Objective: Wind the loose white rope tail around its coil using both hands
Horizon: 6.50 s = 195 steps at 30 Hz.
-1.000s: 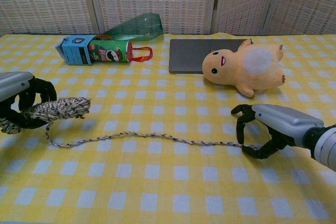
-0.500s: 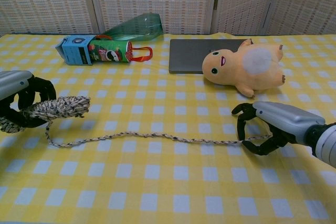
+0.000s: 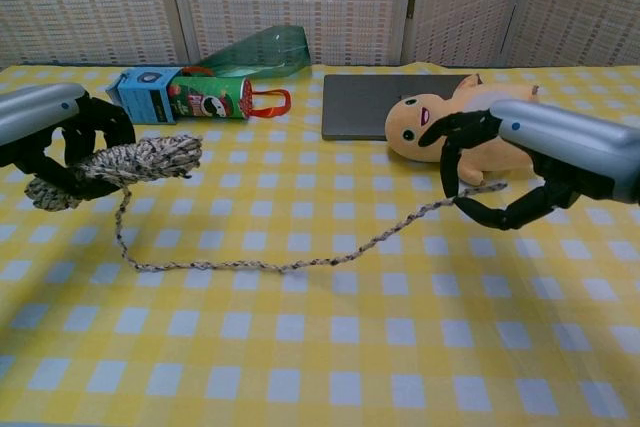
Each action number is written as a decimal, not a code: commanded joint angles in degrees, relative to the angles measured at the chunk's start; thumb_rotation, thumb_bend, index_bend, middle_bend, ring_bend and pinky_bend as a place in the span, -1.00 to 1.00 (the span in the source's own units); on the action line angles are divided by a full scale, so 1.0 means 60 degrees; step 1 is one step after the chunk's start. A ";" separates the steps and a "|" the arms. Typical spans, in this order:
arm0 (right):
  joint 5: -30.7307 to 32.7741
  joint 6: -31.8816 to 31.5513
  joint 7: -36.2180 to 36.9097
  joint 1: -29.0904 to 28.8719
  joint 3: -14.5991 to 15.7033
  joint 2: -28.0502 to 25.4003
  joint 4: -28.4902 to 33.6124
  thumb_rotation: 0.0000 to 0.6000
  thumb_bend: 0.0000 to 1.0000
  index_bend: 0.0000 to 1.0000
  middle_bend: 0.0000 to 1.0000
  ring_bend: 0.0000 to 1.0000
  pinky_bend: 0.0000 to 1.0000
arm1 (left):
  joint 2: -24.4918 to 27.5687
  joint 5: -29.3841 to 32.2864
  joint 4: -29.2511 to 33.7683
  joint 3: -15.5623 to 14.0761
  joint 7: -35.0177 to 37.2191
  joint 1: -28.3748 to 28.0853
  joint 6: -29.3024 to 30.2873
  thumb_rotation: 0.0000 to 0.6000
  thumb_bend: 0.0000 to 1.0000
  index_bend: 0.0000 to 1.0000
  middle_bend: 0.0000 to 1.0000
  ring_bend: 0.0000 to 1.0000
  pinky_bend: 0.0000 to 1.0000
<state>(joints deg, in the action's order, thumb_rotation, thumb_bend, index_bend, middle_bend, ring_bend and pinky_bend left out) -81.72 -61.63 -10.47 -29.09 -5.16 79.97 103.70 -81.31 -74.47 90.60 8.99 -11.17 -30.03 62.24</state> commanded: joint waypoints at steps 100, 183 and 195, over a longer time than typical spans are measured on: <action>-0.1416 0.0419 -0.0878 -0.2099 0.0051 0.0098 0.0070 1.00 0.14 0.36 -0.50 -0.69 -0.92 | 0.0494 0.3877 0.1530 0.2281 0.2323 -0.1801 0.0598 1.00 0.31 0.34 0.48 0.30 0.25; 0.0646 -0.0040 -0.0018 -0.2261 -0.0147 0.1461 -0.2999 1.00 0.14 0.36 -0.57 -0.69 -0.92 | 0.0956 0.3007 0.2439 0.2970 0.6224 -0.1114 -0.0122 1.00 0.32 0.38 0.48 0.28 0.20; -0.0205 -0.0216 -0.0179 -0.2044 0.0175 0.1237 -0.2203 1.00 0.15 0.36 -0.56 -0.69 -0.92 | 0.0378 0.4355 0.1546 0.3010 0.3562 -0.1598 0.0944 1.00 0.32 0.38 0.47 0.28 0.21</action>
<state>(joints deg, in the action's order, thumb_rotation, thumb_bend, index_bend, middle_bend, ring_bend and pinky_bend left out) -82.46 -62.75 -11.21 -41.57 -4.31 87.89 89.85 -77.94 -49.86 101.20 26.95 11.95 -38.94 66.52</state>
